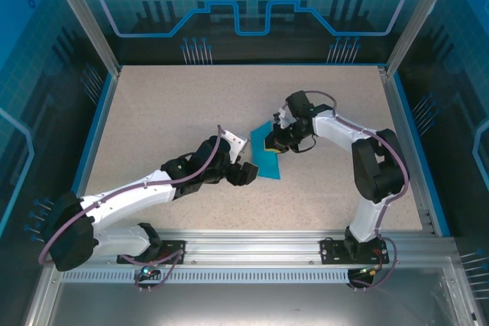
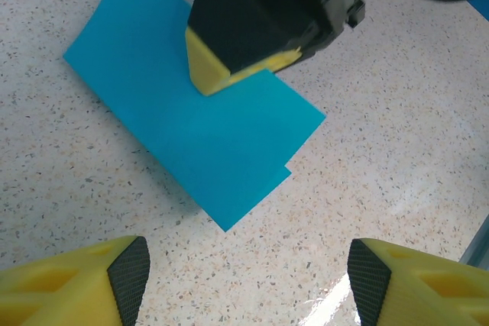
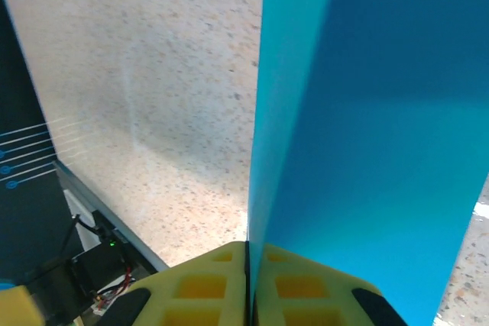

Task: Fold a paper plane with a square sheet of paper (fold left side to right side)
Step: Fold the triangle a second time at the center of the table.

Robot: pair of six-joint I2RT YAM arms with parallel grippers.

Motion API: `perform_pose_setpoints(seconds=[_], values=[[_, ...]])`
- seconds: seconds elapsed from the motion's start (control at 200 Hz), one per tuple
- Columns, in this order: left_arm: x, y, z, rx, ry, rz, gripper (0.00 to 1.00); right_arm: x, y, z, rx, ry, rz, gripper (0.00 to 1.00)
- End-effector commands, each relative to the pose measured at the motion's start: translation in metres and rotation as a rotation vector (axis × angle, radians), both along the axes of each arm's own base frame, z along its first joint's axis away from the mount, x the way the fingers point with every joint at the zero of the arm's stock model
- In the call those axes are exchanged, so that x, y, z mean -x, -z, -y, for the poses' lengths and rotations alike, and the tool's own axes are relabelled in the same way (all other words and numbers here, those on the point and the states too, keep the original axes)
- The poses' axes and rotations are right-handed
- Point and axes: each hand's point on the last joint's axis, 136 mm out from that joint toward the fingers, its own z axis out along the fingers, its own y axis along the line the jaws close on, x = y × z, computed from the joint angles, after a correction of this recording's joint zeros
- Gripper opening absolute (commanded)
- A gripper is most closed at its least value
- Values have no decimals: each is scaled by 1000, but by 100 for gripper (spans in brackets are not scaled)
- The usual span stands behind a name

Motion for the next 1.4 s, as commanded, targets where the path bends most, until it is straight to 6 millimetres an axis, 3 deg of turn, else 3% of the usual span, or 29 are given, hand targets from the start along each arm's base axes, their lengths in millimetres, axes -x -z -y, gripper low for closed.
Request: perform_pose_setpoints(seconds=[0.0,0.18,0.395,0.61,0.765,0.92,1.301,1.396], values=[[3,0,-5,-18,-1,14,73,4,9,-4,33,-31,-10,14],[2,0,-4,-20,1,15,73,2,19,-2,46,-3,-22,31],[3,2,-3,-20,12,13,73,-11,22,1,43,21,-21,37],[6,10,1,-25,30,0,73,-29,28,3,34,36,-27,36],[12,22,17,-66,71,-16,74,-38,20,3,19,56,-14,34],[18,36,47,-139,108,-21,75,-38,14,4,23,61,-9,34],[1,67,93,-349,74,-19,80,-37,13,2,8,64,-20,33],[-5,78,96,-426,49,-10,81,-37,15,1,6,61,-24,33]])
